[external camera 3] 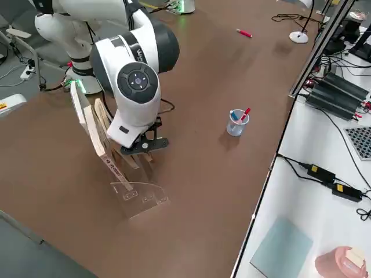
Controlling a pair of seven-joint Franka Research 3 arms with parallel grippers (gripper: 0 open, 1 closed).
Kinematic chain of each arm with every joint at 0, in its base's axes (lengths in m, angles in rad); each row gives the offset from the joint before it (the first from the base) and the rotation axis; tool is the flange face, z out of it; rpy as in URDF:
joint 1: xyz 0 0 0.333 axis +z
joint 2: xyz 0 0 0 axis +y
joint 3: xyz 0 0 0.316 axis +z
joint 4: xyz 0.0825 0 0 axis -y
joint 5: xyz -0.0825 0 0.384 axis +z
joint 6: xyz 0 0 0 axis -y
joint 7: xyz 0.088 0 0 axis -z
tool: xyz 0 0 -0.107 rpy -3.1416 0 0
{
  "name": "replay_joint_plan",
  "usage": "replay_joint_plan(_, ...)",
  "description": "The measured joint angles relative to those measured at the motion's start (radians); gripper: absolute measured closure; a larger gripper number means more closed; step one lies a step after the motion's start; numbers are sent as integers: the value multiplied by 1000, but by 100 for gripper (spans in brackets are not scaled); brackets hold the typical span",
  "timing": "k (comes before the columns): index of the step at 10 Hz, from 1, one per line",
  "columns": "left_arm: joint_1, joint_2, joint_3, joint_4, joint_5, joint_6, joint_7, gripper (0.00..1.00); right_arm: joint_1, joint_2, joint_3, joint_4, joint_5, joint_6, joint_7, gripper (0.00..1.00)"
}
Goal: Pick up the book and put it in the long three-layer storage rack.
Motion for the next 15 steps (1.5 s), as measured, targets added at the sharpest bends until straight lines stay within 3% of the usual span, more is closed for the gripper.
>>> replay_joint_plan(5,1,-138,8,-136,0,-2,1,1,3,2,0,9,-6,-2,32,84)
replay_joint_plan(11,6,-203,19,-149,0,-44,18,7,18,14,3,9,-69,-3,50,84)
replay_joint_plan(15,6,-204,17,-148,0,-44,21,0,24,22,5,9,-76,12,50,84)
